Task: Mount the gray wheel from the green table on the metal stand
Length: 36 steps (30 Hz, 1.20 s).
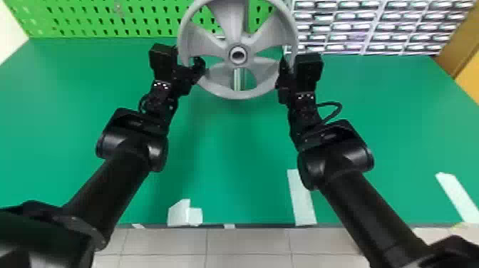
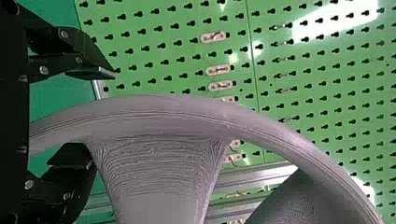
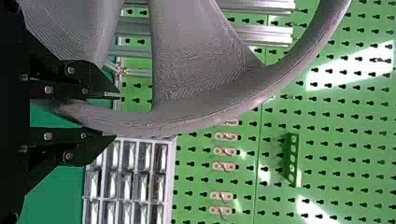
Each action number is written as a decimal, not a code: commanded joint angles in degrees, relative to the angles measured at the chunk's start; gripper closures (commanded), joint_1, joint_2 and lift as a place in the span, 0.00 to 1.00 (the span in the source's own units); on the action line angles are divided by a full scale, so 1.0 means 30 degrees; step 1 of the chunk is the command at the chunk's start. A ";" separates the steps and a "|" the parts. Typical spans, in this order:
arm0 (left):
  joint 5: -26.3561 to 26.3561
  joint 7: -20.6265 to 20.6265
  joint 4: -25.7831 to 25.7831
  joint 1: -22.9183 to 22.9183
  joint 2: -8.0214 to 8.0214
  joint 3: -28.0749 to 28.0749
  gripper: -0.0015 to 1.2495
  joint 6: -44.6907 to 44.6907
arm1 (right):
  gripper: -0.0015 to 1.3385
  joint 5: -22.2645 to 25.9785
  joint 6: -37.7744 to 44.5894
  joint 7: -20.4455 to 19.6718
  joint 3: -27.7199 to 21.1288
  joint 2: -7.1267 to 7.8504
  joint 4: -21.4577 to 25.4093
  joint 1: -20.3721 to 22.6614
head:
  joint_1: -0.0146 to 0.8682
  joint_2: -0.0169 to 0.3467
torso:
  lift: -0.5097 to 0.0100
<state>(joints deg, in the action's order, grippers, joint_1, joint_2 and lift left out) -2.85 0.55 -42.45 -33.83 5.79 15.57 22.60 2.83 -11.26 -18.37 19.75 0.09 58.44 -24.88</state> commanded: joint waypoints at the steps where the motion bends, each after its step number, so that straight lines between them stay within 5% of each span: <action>1: -0.0074 0.2366 -0.0001 0.0027 0.0004 0.0055 0.48 0.0173 | 0.81 -0.0035 -0.0083 -0.0001 -0.0051 0.0028 0.0003 0.0002 | 1.00 0.19 | 0.79; 20: -0.0455 0.2278 -0.0001 0.0174 0.0004 0.0114 0.32 0.0261 | 0.68 -0.0181 -0.0347 -0.0030 -0.0110 0.0057 0.0003 0.0090 | 1.00 0.19 | 0.79; 36: -0.0513 0.2073 -0.0060 0.0350 0.0004 0.0055 0.29 0.0378 | 0.63 -0.0152 -0.0347 -0.0030 -0.0169 0.0116 0.0003 0.0178 | 1.00 0.19 | 0.79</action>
<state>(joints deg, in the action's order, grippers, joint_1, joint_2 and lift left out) -4.38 6.85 -42.61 -32.92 5.80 15.86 23.70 2.37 -12.31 -18.46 19.32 0.38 58.45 -24.37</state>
